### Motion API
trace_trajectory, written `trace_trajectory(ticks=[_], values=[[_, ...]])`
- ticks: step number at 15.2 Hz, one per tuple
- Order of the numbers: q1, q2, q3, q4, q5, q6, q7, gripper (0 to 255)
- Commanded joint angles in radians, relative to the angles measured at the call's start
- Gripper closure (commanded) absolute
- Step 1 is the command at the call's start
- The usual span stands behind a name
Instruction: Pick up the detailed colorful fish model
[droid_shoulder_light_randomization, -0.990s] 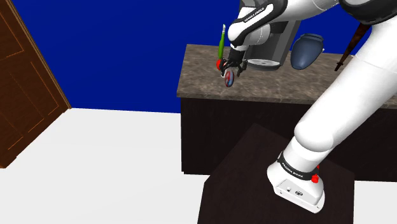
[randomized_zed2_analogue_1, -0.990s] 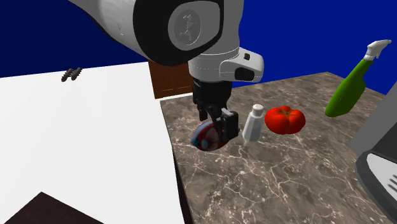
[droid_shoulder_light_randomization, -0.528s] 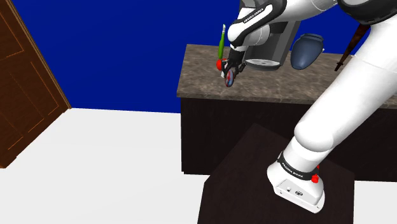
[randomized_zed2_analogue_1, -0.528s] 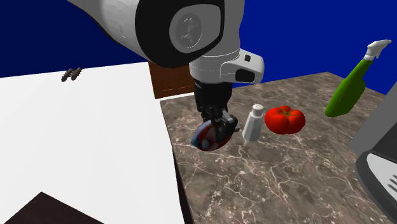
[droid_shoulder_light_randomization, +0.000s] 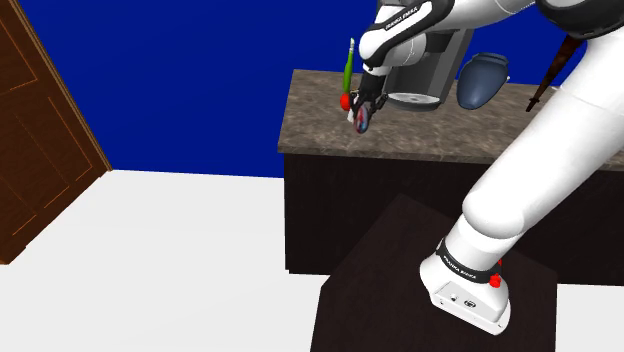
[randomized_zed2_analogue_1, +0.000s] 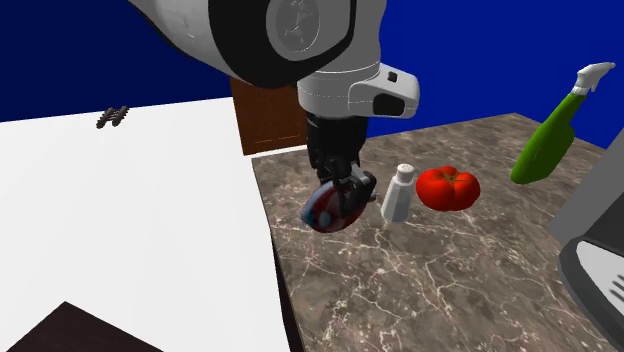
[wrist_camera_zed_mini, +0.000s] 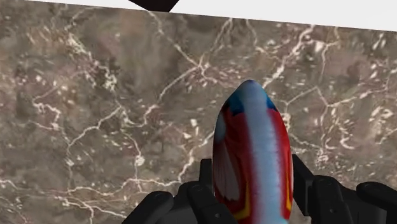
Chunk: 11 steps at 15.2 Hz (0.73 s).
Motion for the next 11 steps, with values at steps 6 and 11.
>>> trace_trajectory(ticks=[6,11], values=[[0.000,-0.044,0.004,0.053,-0.013,-0.096,0.012,255],[0.000,-0.067,0.006,0.099,-0.019,-0.164,0.018,255]])
